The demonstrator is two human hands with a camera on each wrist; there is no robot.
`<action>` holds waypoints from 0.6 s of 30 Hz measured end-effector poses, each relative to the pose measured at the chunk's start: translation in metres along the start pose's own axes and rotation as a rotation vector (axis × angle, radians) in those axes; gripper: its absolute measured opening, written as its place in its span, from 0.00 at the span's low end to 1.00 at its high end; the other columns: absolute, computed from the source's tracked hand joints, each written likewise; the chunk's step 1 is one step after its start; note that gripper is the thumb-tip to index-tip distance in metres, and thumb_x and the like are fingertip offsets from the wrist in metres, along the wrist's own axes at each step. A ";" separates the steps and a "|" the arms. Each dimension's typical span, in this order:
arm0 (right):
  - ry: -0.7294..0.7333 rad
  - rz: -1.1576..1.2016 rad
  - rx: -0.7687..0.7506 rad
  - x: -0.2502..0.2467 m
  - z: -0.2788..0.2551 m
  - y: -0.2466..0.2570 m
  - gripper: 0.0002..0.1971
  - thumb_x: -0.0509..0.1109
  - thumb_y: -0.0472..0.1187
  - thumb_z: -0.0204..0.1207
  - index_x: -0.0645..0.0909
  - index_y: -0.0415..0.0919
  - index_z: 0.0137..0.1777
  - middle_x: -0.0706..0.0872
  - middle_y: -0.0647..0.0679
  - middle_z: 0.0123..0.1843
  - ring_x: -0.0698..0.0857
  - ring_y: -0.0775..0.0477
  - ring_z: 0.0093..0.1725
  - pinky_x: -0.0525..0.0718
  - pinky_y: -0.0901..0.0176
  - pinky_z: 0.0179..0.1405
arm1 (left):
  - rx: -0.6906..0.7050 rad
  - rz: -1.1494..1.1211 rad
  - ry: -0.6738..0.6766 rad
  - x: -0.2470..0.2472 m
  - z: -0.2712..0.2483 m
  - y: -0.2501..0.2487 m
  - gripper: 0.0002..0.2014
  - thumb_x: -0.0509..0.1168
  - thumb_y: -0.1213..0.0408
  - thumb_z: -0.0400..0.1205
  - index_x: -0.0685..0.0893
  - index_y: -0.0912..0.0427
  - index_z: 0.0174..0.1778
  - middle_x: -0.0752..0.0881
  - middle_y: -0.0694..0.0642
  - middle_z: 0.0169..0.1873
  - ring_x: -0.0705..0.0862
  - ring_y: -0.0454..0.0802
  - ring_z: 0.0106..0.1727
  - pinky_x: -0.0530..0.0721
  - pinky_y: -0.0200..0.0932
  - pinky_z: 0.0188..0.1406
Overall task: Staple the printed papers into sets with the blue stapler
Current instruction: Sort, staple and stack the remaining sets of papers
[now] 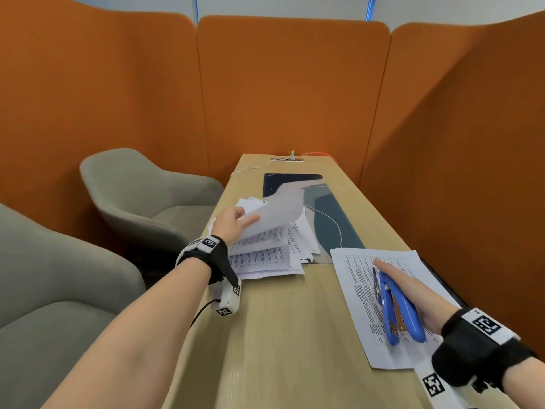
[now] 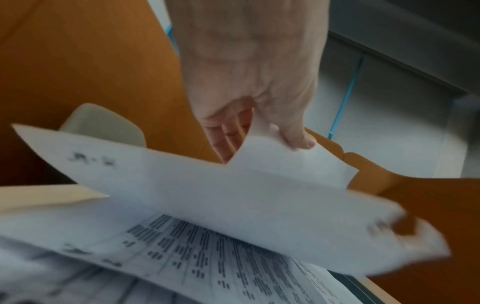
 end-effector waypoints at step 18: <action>-0.042 0.177 0.110 0.024 0.004 0.050 0.25 0.64 0.63 0.77 0.76 0.38 0.50 0.80 0.38 0.42 0.80 0.40 0.40 0.81 0.46 0.40 | 0.100 0.230 0.880 -0.021 -0.169 -0.004 0.42 0.44 0.22 0.72 0.79 0.48 0.68 0.78 0.47 0.69 0.75 0.46 0.71 0.68 0.49 0.76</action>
Point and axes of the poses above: each hand's wrist, its own z-axis towards the middle knuckle, its own x-axis out of the palm, y = z × x, the point moved 2 cm from there along z, towards the middle knuckle
